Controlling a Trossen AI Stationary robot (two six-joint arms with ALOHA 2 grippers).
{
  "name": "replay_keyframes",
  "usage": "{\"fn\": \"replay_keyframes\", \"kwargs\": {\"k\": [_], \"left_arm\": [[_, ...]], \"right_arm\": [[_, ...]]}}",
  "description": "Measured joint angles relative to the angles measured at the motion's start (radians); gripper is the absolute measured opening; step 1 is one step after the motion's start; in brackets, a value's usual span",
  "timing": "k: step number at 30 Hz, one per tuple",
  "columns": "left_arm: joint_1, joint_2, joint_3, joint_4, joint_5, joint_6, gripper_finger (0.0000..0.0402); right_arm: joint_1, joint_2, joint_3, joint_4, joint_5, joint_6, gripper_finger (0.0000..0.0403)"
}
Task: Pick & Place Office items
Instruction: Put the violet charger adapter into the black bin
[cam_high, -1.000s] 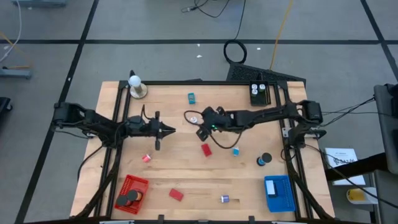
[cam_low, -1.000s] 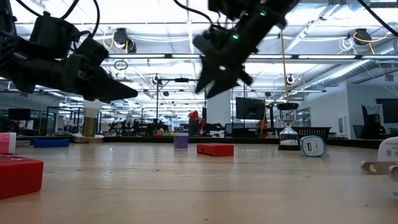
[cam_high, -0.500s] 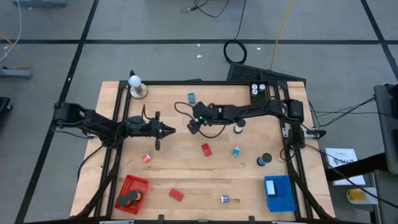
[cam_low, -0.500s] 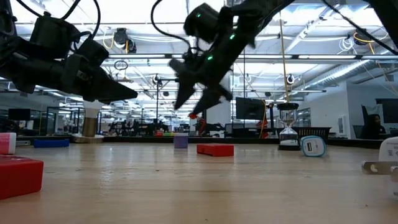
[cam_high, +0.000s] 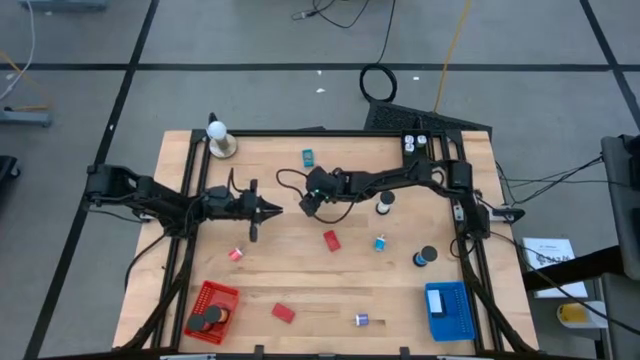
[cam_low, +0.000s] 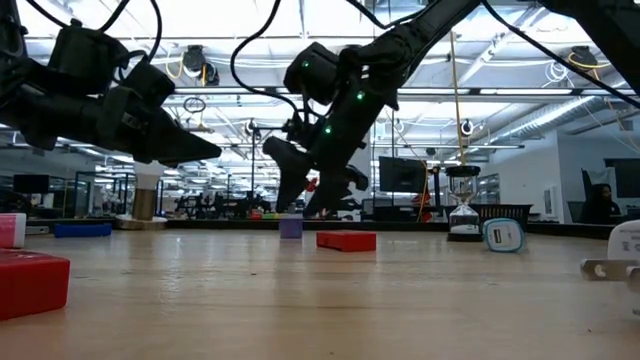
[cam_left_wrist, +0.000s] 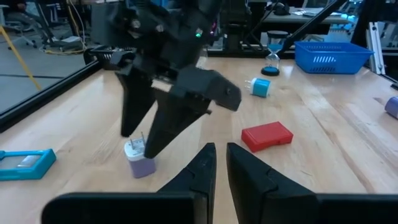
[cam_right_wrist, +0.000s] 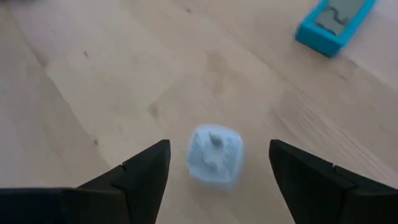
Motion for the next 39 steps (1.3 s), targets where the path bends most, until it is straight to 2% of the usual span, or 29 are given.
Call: {"fn": "replay_keyframes", "kwargs": {"k": [5,16,21,26,32,35,39], "left_arm": [[-0.001,0.000,0.000,-0.001,0.004,0.000,0.0047],[-0.001,0.000,0.000,-0.008,0.004,0.000,0.0047],[-0.001,0.000,0.000,-0.012,0.005,-0.003,0.0047],[-0.001,0.000,0.000,-0.017,0.006,-0.004,0.0047],[-0.001,0.000,0.000,-0.025,0.007,-0.008,0.0047],[-0.001,0.000,0.000,-0.026,0.007,-0.011,0.0047],[-0.001,0.000,0.000,-0.026,0.006,-0.012,0.0047]], "right_arm": [[-0.013,0.043,-0.003,0.029,-0.001,-0.008,0.0242],[-0.012,0.047,0.000,0.040,0.024,-0.055,0.0141],[-0.012,-0.009,0.000,-0.049,0.022,-0.083,0.0136],[-0.012,-0.138,0.000,-0.253,0.051,-0.099,0.0145],[-0.028,-0.346,-0.007,-0.603,0.263,0.008,0.0138],[-0.059,-0.469,-0.072,-0.701,0.333,0.085,0.0143],[-0.143,-0.649,-0.254,-0.668,0.341,0.153,0.0145]]}}
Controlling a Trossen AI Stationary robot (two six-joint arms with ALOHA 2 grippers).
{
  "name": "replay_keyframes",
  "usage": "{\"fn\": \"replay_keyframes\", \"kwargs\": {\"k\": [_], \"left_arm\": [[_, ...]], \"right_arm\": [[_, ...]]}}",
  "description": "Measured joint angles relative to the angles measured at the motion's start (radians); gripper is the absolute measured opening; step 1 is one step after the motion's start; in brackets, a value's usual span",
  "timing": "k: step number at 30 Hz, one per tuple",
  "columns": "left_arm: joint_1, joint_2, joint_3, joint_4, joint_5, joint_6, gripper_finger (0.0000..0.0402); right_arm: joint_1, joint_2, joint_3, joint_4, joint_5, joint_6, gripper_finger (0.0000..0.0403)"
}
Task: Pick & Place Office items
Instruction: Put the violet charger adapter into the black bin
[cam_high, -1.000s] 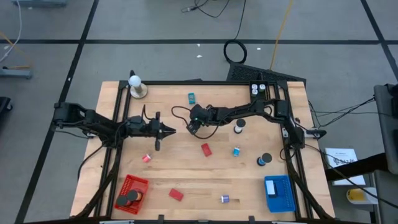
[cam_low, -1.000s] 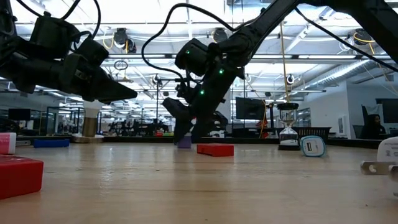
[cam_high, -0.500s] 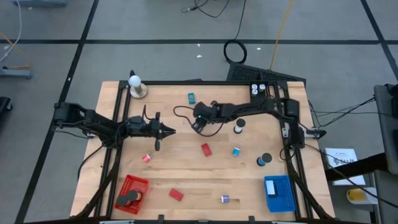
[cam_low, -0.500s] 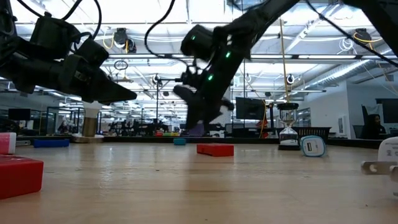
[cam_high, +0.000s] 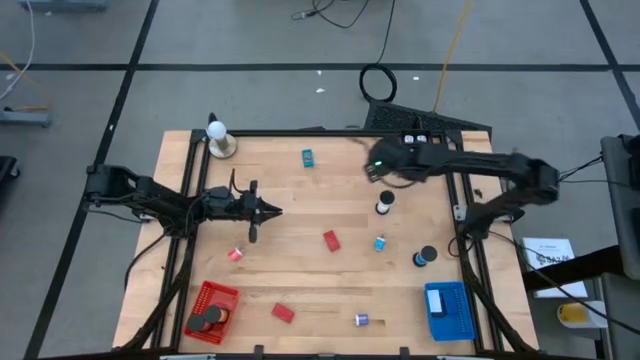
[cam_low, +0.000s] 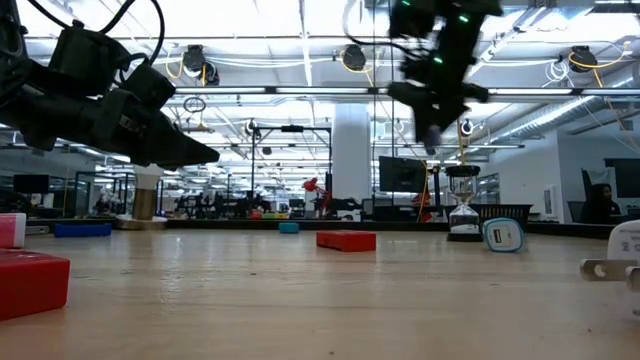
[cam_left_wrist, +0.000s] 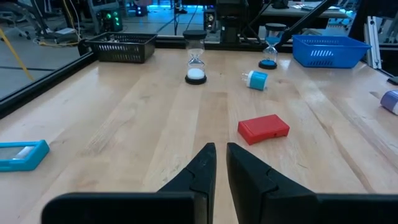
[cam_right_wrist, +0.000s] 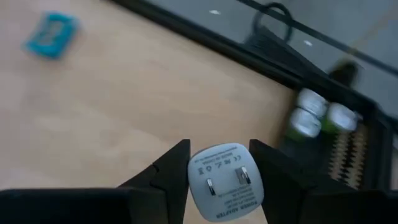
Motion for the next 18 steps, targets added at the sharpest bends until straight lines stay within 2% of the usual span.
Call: {"fn": "replay_keyframes", "kwargs": {"k": [5,8,11,18], "left_arm": [[0.000,0.000,0.000,-0.001,0.000,0.004,0.0047],[0.000,0.000,0.000,0.000,-0.001,0.005,0.0047],[0.000,0.000,0.000,0.000,-0.008,0.012,0.0047],[0.000,0.000,0.000,0.001,-0.011,0.012,0.0047]], "right_arm": [[-0.206,-0.188,-0.280,0.200,-0.005,0.019,0.0138],[-0.361,-0.235,-0.399,0.355,-0.084,-0.014,0.0142],[-0.478,-0.226,-0.459,0.479,-0.185,-0.053,0.0143],[-0.582,-0.146,-0.469,0.504,-0.188,-0.072,0.0142]]}}
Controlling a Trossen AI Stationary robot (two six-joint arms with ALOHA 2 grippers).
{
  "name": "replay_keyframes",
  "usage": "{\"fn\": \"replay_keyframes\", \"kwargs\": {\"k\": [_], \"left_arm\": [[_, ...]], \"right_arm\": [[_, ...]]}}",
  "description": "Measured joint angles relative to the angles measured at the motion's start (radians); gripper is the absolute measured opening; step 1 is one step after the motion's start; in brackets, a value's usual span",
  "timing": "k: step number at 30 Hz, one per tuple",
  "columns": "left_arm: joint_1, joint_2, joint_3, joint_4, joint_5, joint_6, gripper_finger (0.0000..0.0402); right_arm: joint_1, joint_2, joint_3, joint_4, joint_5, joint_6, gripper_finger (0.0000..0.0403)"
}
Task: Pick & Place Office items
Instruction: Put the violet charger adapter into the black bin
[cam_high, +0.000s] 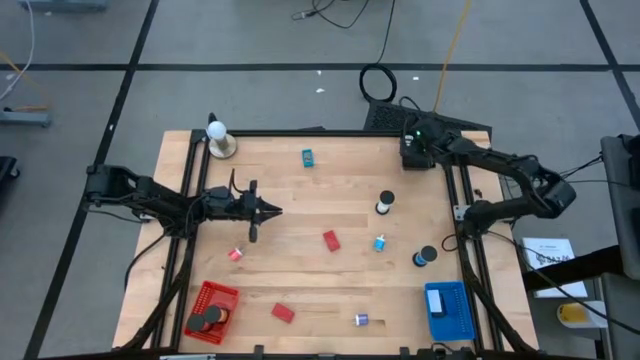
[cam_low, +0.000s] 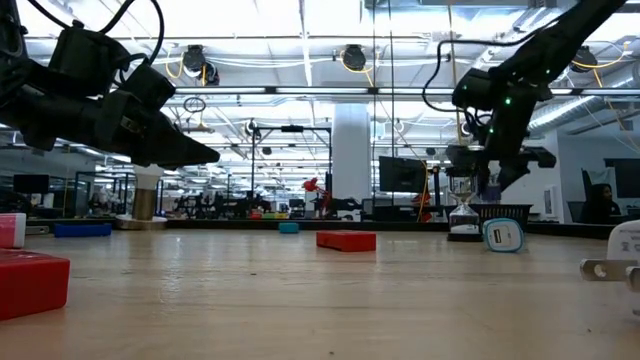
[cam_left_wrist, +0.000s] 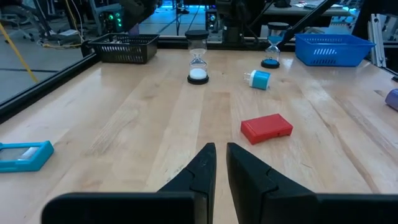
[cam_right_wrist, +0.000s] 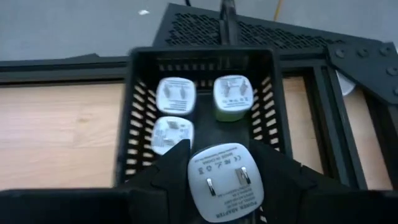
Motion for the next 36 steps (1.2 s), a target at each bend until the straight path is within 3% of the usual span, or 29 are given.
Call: {"fn": "replay_keyframes", "kwargs": {"k": [20,36], "left_arm": [[0.000,0.000,0.000,-0.003,0.001,-0.004,0.0047],[0.000,0.000,0.000,-0.003,0.003,-0.004,0.0047]], "right_arm": [[-0.051,0.197,0.000,0.087,0.029,0.030,0.0140],[-0.059,0.211,0.000,0.099,0.024,0.035,0.0167]]}}
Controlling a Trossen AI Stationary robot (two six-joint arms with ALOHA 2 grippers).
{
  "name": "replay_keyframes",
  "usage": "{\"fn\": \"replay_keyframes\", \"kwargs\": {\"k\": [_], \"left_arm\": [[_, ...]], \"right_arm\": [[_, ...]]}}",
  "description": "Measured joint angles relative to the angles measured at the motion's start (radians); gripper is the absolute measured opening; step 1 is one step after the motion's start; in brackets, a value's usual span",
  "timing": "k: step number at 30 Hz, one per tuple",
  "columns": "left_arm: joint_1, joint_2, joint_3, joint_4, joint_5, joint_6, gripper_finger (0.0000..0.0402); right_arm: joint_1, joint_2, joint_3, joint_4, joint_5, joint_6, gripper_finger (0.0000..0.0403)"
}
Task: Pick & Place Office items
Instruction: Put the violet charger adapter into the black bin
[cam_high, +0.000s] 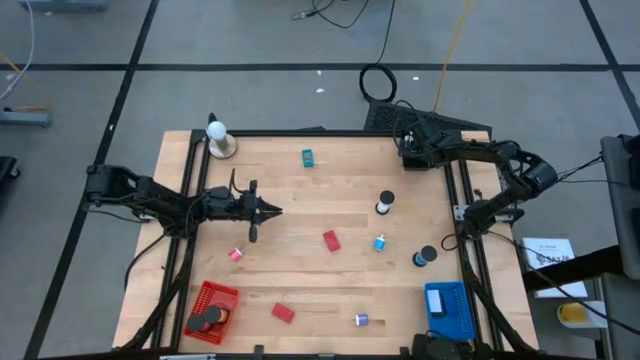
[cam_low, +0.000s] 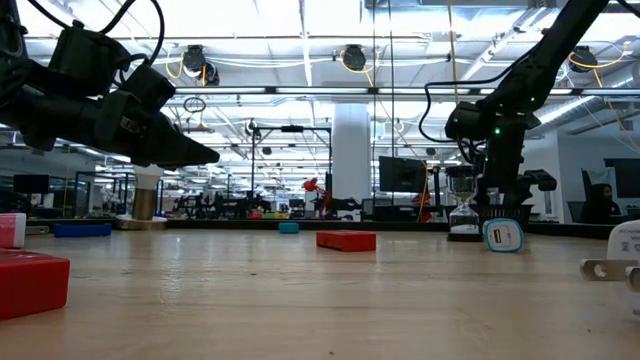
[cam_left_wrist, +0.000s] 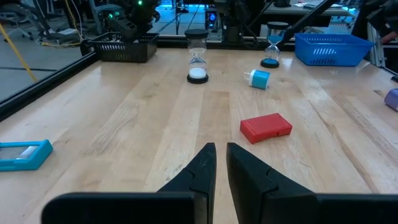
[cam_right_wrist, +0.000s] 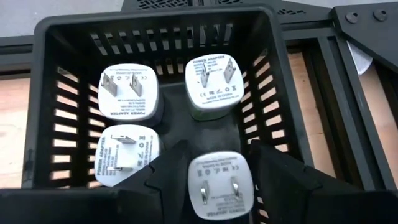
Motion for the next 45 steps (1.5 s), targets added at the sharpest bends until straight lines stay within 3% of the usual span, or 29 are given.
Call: {"fn": "replay_keyframes", "kwargs": {"k": [9,17,22,30,38,45], "left_arm": [[0.000,0.000,0.000,0.000,0.000,0.000,0.0047],[0.000,0.000,0.000,0.000,0.000,0.001,0.0047],[0.000,0.000,0.000,0.000,0.000,0.001,0.0047],[0.000,0.000,0.000,0.000,-0.002,0.004,0.0047],[0.000,0.000,0.000,0.000,-0.002,0.004,0.0047],[0.000,0.000,0.000,-0.001,-0.002,0.004,0.0047]], "right_arm": [[0.000,-0.017,0.000,0.034,0.002,-0.033,0.0193],[0.000,-0.160,0.000,-0.025,0.003,-0.088,0.0194],[0.000,-0.249,0.000,-0.168,-0.003,-0.125,0.0147],[0.002,-0.221,0.000,-0.232,-0.104,-0.190,0.0014],[0.002,-0.074,0.003,-0.163,-0.103,-0.206,0.0014],[0.001,-0.056,0.000,-0.077,-0.068,-0.208,0.0001]]}}
